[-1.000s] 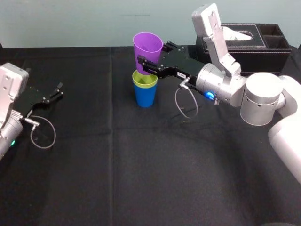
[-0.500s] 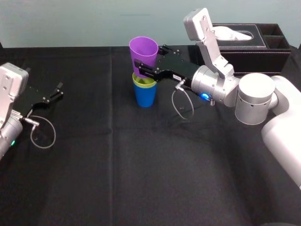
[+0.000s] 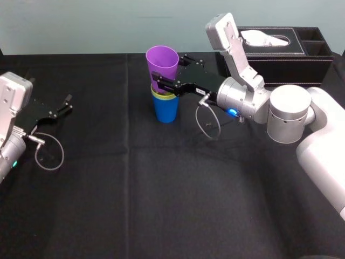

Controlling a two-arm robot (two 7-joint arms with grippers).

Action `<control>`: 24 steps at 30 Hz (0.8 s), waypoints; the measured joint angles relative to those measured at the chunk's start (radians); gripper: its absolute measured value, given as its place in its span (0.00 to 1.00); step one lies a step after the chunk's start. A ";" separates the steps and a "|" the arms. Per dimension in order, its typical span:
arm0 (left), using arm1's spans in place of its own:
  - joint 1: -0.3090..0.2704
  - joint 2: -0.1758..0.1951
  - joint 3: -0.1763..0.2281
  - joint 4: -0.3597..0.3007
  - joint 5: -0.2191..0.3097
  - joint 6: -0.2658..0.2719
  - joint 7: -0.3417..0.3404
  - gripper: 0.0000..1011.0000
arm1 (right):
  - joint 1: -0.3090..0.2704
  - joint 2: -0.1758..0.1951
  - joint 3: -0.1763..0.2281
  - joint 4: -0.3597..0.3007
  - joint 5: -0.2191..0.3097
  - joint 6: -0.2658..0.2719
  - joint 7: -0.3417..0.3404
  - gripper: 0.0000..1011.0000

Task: Stack the three plastic cups sequentially using one hand.

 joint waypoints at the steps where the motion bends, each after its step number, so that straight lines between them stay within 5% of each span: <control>1: 0.000 0.000 0.000 0.000 0.000 0.000 0.000 1.00 | 0.000 0.000 0.001 0.001 -0.002 -0.001 0.001 0.71; 24: 0.000 0.000 0.000 0.000 0.000 0.000 0.000 1.00 | -0.018 0.005 0.016 -0.002 0.001 0.005 0.003 0.71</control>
